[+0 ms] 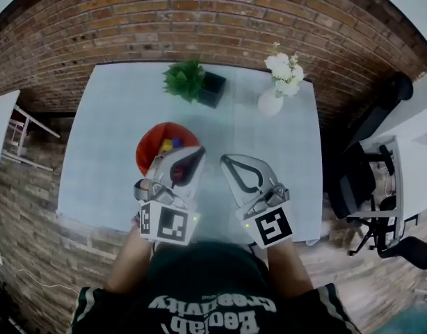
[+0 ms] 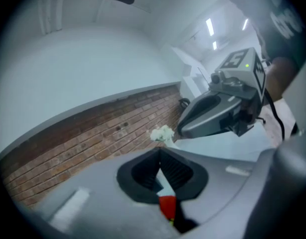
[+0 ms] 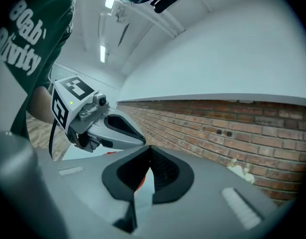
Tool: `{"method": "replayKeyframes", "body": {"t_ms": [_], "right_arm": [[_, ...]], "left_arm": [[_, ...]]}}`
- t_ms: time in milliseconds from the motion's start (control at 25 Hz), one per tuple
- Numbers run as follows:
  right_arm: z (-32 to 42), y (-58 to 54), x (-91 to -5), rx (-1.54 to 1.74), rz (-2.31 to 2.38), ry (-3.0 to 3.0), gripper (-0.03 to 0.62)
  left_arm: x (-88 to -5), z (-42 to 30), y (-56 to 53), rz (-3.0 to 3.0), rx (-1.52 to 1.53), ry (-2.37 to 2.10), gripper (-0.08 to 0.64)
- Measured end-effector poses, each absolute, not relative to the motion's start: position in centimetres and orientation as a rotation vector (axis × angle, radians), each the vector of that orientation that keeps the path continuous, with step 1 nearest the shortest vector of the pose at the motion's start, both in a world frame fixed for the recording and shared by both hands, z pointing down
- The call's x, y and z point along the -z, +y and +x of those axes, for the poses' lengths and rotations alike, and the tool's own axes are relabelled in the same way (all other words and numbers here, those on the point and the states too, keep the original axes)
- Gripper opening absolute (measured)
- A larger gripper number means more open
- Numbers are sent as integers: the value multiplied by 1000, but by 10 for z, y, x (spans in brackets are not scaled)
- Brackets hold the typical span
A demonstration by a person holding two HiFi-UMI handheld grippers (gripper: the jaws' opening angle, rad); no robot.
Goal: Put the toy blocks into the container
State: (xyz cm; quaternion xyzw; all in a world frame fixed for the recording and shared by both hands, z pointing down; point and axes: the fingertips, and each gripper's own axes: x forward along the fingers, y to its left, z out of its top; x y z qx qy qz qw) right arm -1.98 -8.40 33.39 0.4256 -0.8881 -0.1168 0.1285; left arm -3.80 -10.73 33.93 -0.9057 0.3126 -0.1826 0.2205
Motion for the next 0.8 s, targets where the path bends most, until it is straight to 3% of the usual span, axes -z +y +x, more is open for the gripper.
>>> {"method": "replayKeyframes", "body": {"t_ms": [320,800], "right_arm": [[57,-53,-321,358,1457,-2452,6],[78,-32,-326,357,1483,-2390,6]], "left_arm": [[-336,41,-79,-2539,440,658,5],[-334,65,-60,-2546,422,610,5]]}}
